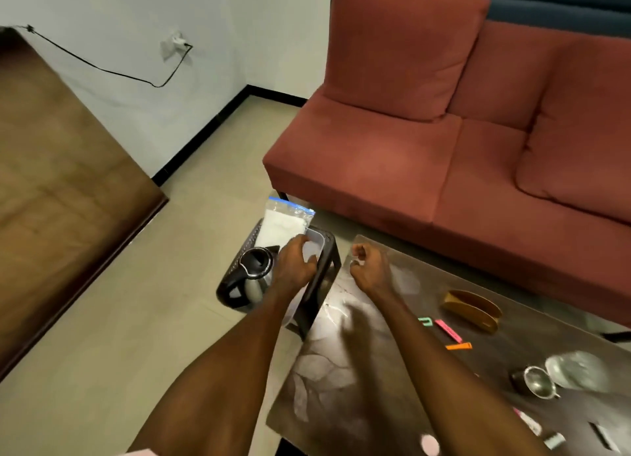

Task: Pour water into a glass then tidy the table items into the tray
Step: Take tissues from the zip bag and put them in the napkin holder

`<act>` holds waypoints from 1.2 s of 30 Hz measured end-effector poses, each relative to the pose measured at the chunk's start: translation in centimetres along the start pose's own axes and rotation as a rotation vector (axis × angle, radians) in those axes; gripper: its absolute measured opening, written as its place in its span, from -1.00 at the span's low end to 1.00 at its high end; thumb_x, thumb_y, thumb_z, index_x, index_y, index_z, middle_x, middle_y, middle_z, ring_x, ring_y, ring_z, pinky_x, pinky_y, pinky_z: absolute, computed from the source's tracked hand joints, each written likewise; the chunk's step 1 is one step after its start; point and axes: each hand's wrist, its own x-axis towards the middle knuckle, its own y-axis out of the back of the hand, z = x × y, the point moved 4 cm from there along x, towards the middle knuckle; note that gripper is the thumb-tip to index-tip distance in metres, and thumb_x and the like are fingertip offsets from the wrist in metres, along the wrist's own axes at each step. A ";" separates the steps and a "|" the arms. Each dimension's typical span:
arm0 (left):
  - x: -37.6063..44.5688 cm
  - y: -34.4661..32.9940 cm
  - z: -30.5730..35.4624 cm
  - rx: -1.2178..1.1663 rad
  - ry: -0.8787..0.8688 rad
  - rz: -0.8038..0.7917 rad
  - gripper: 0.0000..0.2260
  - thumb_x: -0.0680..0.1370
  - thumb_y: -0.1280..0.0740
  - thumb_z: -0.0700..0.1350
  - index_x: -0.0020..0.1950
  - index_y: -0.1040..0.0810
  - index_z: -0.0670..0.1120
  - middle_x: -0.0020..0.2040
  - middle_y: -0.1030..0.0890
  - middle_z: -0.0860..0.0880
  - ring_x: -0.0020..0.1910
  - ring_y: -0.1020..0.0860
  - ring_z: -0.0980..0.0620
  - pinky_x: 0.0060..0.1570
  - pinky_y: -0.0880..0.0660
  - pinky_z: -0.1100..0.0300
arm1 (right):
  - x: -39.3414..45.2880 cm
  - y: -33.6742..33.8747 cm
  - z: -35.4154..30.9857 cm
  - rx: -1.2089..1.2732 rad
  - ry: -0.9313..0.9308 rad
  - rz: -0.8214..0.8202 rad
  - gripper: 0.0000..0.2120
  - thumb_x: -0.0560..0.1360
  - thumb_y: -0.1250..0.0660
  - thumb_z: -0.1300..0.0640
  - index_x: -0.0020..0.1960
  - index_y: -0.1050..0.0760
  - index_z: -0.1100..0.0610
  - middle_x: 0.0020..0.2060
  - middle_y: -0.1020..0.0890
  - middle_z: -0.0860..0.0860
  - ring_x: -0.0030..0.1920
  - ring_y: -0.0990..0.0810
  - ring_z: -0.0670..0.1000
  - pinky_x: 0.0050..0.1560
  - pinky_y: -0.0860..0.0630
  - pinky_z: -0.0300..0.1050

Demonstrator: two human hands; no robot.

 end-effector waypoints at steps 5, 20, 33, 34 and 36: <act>9.9 2.4 -4.4 0.047 -0.005 -0.045 -0.59 0.48 -0.39 -0.12 0.32 -0.45 -0.11 0.28 -0.55 -0.08 0.25 -0.51 -0.11 0.24 -0.44 -0.04 | 6.9 -7.4 -3.5 -0.025 -0.007 -0.022 -0.77 0.41 -0.33 0.32 0.04 -0.59 0.19 -0.03 -0.68 0.10 0.01 -0.63 0.13 0.04 -0.58 0.04; 26.8 -1.2 -18.5 0.043 0.091 -0.073 -0.61 0.48 -0.45 -0.09 0.26 -0.48 -0.14 0.24 -0.57 -0.06 0.25 -0.51 -0.09 0.27 -0.40 0.03 | 22.0 -22.1 -0.1 -0.077 -0.145 -0.003 -0.72 0.52 -0.31 0.21 0.22 -0.51 0.16 0.17 -0.62 0.12 0.20 -0.58 0.15 0.24 -0.49 0.11; 27.8 -2.9 -20.0 -0.002 0.239 0.046 -0.73 0.51 -0.37 -0.15 0.20 -0.50 -0.12 0.20 -0.53 -0.09 0.26 -0.48 -0.09 0.30 -0.24 0.01 | 24.0 -23.7 2.7 0.034 -0.325 0.124 -0.61 0.54 -0.38 0.07 0.32 -0.39 0.10 -0.09 -0.61 -0.04 0.16 -0.60 0.17 0.25 -0.39 0.02; 27.5 -2.6 -19.5 -0.005 0.237 0.071 -0.74 0.52 -0.36 -0.17 0.20 -0.50 -0.13 0.19 -0.53 -0.09 0.24 -0.48 -0.08 0.28 -0.24 0.02 | 23.9 -23.1 2.1 0.058 -0.317 0.148 -0.61 0.54 -0.38 0.08 0.32 -0.40 0.11 -0.13 -0.57 -0.06 0.15 -0.60 0.17 0.26 -0.42 0.05; 27.0 -1.6 -18.2 -0.034 0.227 0.133 -0.79 0.51 -0.34 -0.21 0.14 -0.50 -0.13 0.15 -0.54 -0.07 0.18 -0.50 -0.07 0.22 -0.23 0.06 | 23.7 -21.8 0.8 0.108 -0.298 0.167 -0.61 0.54 -0.39 0.10 0.32 -0.41 0.14 -0.14 -0.54 -0.08 0.14 -0.59 0.17 0.30 -0.40 0.11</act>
